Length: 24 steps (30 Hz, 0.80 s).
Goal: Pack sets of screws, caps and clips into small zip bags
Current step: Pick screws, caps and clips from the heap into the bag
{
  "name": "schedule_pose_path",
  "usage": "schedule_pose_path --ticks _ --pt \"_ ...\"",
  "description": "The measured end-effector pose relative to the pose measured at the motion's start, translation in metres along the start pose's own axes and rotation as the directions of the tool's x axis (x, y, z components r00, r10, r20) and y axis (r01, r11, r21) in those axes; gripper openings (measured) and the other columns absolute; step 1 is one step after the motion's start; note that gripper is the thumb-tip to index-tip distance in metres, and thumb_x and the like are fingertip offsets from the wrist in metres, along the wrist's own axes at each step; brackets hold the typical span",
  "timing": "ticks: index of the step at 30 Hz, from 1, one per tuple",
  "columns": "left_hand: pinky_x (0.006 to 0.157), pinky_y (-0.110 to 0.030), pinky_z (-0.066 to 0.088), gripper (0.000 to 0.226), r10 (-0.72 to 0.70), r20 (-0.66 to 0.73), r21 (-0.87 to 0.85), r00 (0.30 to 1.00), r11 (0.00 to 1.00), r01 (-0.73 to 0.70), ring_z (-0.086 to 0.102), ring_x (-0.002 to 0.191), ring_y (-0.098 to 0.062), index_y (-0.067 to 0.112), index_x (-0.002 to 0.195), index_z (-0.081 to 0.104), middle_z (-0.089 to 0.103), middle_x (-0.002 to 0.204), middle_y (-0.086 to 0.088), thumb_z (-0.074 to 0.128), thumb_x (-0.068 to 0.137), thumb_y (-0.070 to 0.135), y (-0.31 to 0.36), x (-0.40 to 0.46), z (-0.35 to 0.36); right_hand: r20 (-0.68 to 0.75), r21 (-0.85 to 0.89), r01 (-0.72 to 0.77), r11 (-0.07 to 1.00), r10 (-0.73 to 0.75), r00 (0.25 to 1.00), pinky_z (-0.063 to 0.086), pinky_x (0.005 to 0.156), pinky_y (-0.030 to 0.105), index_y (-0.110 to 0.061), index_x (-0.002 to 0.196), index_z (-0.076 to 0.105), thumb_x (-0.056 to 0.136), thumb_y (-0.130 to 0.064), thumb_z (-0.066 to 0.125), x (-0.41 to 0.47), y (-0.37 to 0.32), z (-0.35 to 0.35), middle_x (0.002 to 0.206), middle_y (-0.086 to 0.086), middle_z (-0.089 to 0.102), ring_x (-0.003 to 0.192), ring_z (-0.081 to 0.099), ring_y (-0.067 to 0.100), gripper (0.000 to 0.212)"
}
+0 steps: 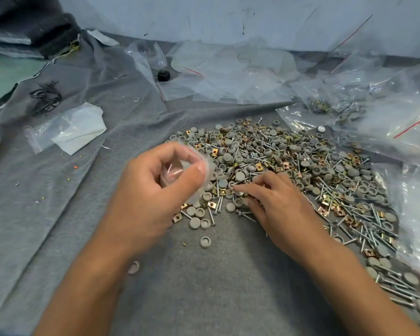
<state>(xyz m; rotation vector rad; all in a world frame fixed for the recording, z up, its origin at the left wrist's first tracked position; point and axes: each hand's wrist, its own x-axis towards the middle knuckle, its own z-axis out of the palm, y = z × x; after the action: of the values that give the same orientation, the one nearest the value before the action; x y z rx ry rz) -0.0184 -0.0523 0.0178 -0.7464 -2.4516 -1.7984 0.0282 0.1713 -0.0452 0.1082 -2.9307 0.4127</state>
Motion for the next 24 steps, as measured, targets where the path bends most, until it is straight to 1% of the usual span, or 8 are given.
schedule_pose_path --ticks 2,5,7,10,14,16,19,24 --pt "0.064 -0.032 0.039 0.028 -0.073 0.114 0.071 0.991 0.995 0.065 0.05 0.064 -0.03 0.034 0.084 0.07 0.055 0.069 0.0 0.061 0.079 0.061 -0.009 0.0 -0.005 0.049 -0.07 -0.014 0.997 0.018 0.999 0.046 0.086 0.03 -0.036 0.141 0.056 0.098 -0.044 0.054 -0.001 -0.001 0.002 0.116 -0.011 0.05 0.103 0.043 0.012 0.044" --pt "0.051 -0.013 0.034 0.032 -0.104 0.059 0.314 0.993 0.946 0.08 0.044 0.05 -0.004 0.039 0.088 0.067 0.05 0.06 0.016 0.056 0.077 0.067 -0.017 -0.005 0.004 0.094 -0.08 -0.004 0.997 0.011 0.996 0.042 0.091 0.029 -0.039 0.134 0.057 0.094 -0.053 0.051 -0.004 -0.001 -0.001 0.117 -0.012 0.047 0.106 0.04 0.01 0.043" --pt "0.049 -0.012 0.036 0.033 -0.116 0.038 0.424 0.993 0.901 0.089 0.053 0.059 -0.001 0.042 0.089 0.063 0.057 0.073 0.024 0.051 0.076 0.07 -0.017 -0.008 0.013 0.106 -0.077 0.024 0.997 -0.015 0.994 0.043 0.09 0.029 -0.04 0.124 0.061 0.093 -0.051 0.057 -0.004 -0.003 -0.003 0.116 -0.013 0.046 0.106 0.04 0.009 0.034" --pt "0.051 -0.016 0.03 0.031 -0.127 0.047 0.521 0.991 0.849 0.084 0.055 0.069 0.002 0.046 0.092 0.059 0.055 0.068 0.017 0.049 0.076 0.07 -0.018 -0.008 0.022 0.099 -0.031 0.048 0.998 -0.045 0.994 0.041 0.087 0.026 -0.037 0.118 0.06 0.095 -0.045 0.058 -0.006 -0.004 0.0 0.115 -0.015 0.049 0.107 0.042 0.008 0.025" --pt "0.053 -0.02 0.031 0.035 -0.123 0.08 0.581 0.989 0.812 0.054 0.054 0.069 0.004 0.047 0.098 0.058 0.054 0.067 0.018 0.048 0.076 0.072 -0.019 -0.009 0.029 -0.052 0.31 -0.02 0.95 0.038 0.998 0.041 0.077 0.013 -0.034 0.109 0.06 0.094 -0.037 0.057 -0.006 -0.007 -0.007 0.097 -0.025 0.055 0.093 0.052 -0.003 0.016" --pt "0.054 -0.019 0.031 0.038 -0.109 0.082 0.598 0.991 0.801 0.039 0.053 0.067 0.004 0.048 0.102 0.056 0.055 0.071 0.019 0.047 0.075 0.072 -0.019 -0.01 0.029 -0.163 0.417 0.043 0.908 0.028 0.986 0.045 0.072 0.01 -0.028 0.107 0.063 0.091 -0.029 0.062 -0.006 -0.012 -0.015 0.088 -0.026 0.058 0.086 0.059 -0.002 0.016" --pt "0.054 -0.016 0.029 0.038 -0.087 0.105 0.603 0.991 0.798 0.006 0.053 0.068 0.004 0.048 0.104 0.054 0.054 0.072 0.019 0.048 0.074 0.071 -0.017 -0.009 0.031 -0.255 0.393 0.178 0.902 -0.079 0.964 0.043 0.071 0.007 -0.023 0.104 0.067 0.087 -0.025 0.071 -0.007 -0.022 -0.022 0.087 -0.023 0.059 0.08 0.058 -0.004 0.018" --pt "0.055 -0.016 0.031 0.035 -0.082 0.141 0.602 0.987 0.798 -0.02 0.053 0.066 0.003 0.046 0.104 0.056 0.054 0.072 0.019 0.054 0.076 0.067 -0.017 -0.011 0.033 -0.274 0.332 0.203 0.921 -0.112 0.955 0.047 0.076 0.009 -0.02 0.105 0.073 0.084 -0.021 0.076 -0.009 -0.027 -0.019 0.092 -0.015 0.064 0.082 0.055 -0.009 0.021"
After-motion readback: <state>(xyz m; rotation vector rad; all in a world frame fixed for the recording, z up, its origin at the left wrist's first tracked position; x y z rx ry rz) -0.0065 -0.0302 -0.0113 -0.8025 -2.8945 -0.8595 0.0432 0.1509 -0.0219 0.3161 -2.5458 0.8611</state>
